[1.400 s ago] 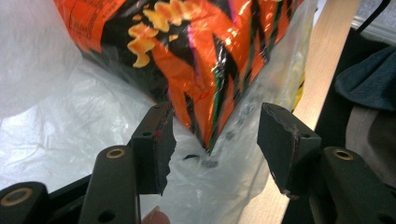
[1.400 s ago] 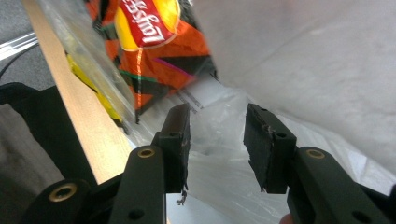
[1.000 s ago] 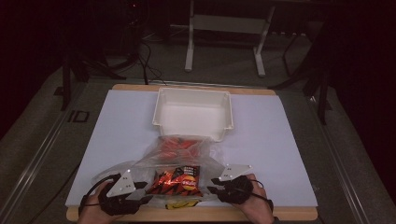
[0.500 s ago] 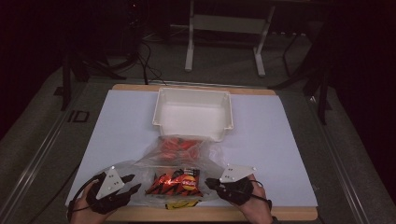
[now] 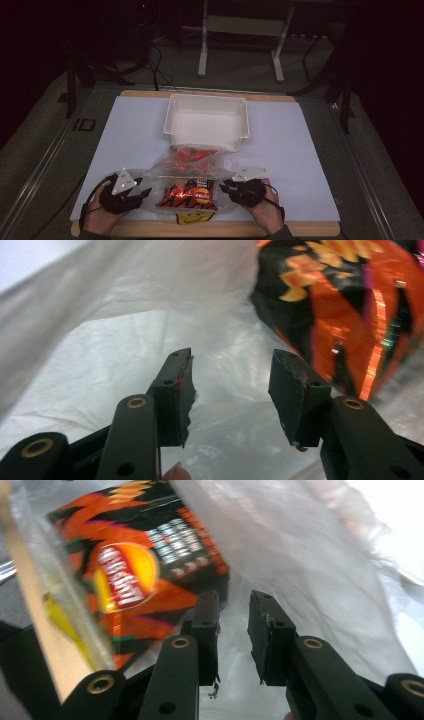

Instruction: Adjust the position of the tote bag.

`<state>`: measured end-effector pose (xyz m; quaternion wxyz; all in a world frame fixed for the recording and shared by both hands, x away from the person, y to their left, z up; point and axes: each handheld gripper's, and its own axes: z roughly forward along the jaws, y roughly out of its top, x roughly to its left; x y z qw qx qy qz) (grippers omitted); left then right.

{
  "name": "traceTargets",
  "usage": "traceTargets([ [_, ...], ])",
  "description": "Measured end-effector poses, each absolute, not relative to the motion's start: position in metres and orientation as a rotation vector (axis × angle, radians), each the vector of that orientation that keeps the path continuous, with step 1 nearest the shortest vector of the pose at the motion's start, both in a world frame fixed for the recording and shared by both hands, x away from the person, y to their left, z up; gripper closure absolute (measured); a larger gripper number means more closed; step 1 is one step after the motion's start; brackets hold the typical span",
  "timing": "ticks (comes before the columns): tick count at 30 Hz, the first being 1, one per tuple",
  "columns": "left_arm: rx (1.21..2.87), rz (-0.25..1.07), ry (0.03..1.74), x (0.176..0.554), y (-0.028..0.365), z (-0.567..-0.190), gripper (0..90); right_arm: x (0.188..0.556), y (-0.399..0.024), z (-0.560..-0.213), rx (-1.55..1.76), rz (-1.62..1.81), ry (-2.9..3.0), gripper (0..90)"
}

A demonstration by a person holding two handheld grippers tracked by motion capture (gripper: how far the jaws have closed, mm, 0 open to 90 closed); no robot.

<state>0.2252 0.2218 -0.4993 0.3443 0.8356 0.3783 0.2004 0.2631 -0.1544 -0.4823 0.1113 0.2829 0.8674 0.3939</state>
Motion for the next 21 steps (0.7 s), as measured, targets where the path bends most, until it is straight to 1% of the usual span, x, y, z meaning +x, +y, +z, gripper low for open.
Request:
traceTargets([
  [6,2.188,0.522,1.013,0.242,0.223,-0.509,49.6,0.284,-0.154,-0.493,0.919,1.110,2.544,71.7],
  [8,2.187,0.500,1.049,0.248,0.224,-0.513,49.5,0.289,-0.153,-0.498,0.946,1.083,2.547,71.8],
  [17,2.161,0.467,1.198,0.260,0.234,-0.530,49.3,0.297,-0.156,-0.508,1.043,0.986,2.516,73.5],
  [21,2.144,0.464,1.215,0.258,0.236,-0.529,49.6,0.298,-0.161,-0.509,1.098,0.983,2.504,73.7],
])
